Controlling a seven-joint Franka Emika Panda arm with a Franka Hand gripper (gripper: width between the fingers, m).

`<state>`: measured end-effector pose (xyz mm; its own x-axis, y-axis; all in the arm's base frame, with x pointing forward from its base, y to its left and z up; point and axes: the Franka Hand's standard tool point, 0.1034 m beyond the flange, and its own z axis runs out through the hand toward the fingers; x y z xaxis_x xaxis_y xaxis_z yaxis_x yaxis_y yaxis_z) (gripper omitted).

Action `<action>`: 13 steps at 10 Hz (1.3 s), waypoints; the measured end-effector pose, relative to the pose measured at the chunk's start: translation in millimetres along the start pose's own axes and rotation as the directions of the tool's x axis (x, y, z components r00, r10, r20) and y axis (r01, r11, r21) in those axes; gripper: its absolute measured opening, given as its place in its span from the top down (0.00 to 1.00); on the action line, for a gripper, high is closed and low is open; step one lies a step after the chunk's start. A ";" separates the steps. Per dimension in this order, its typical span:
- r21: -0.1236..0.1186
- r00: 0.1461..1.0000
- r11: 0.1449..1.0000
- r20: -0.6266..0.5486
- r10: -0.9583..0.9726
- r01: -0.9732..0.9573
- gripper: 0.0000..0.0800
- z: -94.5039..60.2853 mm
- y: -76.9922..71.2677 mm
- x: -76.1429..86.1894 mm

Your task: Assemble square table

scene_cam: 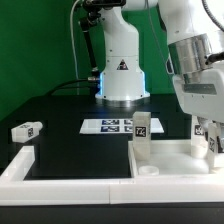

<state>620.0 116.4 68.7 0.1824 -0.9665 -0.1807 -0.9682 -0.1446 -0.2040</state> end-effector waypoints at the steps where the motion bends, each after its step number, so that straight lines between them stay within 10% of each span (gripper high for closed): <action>1: -0.029 0.990 0.990 -0.010 -0.139 0.138 0.37 0.6 0.6 -7.3; 2: -0.063 0.954 0.953 0.001 -0.298 0.298 0.23 -1.3 -1.4 -12.7; 5: -0.058 0.883 0.881 0.002 -0.470 0.469 0.19 -0.5 -1.7 -7.8; 7: -0.114 0.662 0.656 0.019 -0.749 0.746 0.19 -2.9 -4.0 -10.3; 10: -0.113 0.451 0.445 0.029 -0.892 0.888 0.19 -6.9 -12.9 -5.6; 12: -0.115 0.476 0.470 0.028 -0.879 0.875 0.51 -6.1 -12.1 -5.2; 13: -0.117 0.491 0.486 0.025 -0.871 0.866 0.51 -6.3 -11.9 -3.9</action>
Offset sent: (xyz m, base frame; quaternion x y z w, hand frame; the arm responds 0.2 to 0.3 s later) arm 0.0000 0.0000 0.0000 0.0000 0.0000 -0.1938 0.9810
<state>629.7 120.5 77.9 0.9368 -0.3438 0.0644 -0.3323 -0.9322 -0.1435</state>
